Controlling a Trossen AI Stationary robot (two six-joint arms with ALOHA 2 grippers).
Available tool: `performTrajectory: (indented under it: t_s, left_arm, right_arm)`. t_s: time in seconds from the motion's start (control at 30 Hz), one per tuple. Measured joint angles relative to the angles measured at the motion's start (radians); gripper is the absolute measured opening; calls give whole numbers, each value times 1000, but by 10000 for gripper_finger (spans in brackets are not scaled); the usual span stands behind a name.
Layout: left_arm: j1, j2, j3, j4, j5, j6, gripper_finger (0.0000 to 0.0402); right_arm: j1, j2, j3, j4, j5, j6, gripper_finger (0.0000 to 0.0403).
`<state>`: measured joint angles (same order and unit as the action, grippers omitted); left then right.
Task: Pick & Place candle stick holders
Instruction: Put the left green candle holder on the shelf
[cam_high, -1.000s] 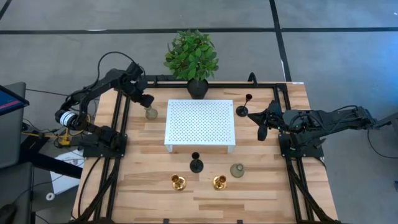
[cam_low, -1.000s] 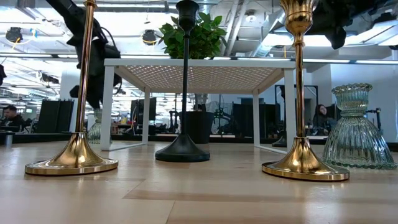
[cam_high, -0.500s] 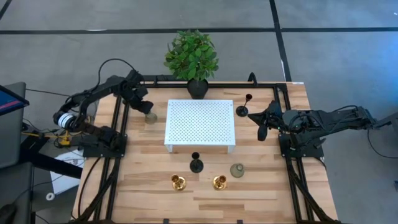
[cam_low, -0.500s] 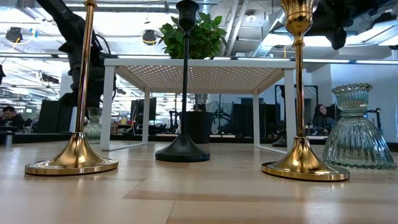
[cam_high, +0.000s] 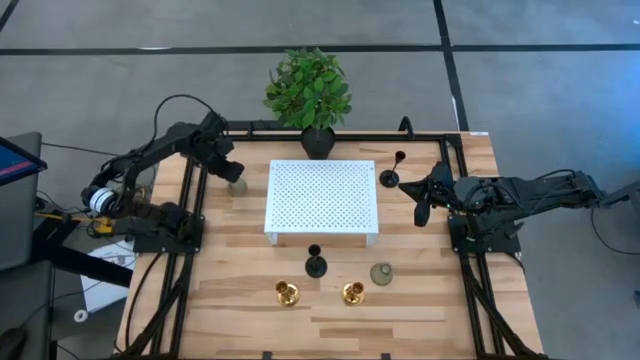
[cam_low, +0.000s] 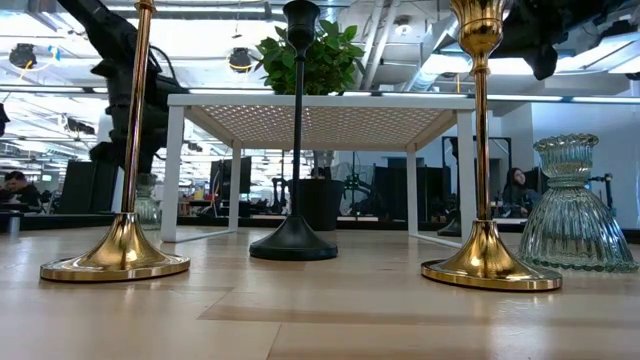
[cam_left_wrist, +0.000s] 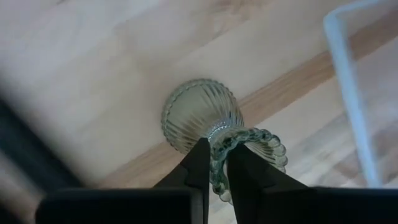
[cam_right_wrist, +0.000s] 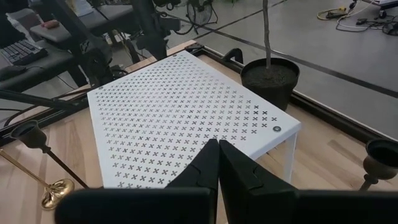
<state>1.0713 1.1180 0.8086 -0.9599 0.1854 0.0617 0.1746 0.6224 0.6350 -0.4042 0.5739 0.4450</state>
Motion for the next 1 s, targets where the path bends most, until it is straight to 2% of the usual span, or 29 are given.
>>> performTrajectory:
  t_s: [0.03,0.23,0.5,0.67,0.83,1.0]
  left_arm:
    - [0,-22,7,-40,-30,1,33]
    - [-1,-110,67,-232,-15,-24,32]
    - [-32,-149,186,-286,-6,-63,32]
    - [-82,-123,328,-405,-2,-93,32]
    - [-154,-82,497,-520,-48,-144,32]
    - [-239,-35,660,-572,-52,-202,32]
  right_arm:
    - [0,0,0,0,0,0,0]
    - [0,0,0,-2,0,-2,0]
    - [0,0,0,-11,0,-2,0]
    - [0,0,0,-11,0,-1,0]
    - [0,0,0,-11,0,-1,0]
    - [0,0,0,-11,0,-1,0]
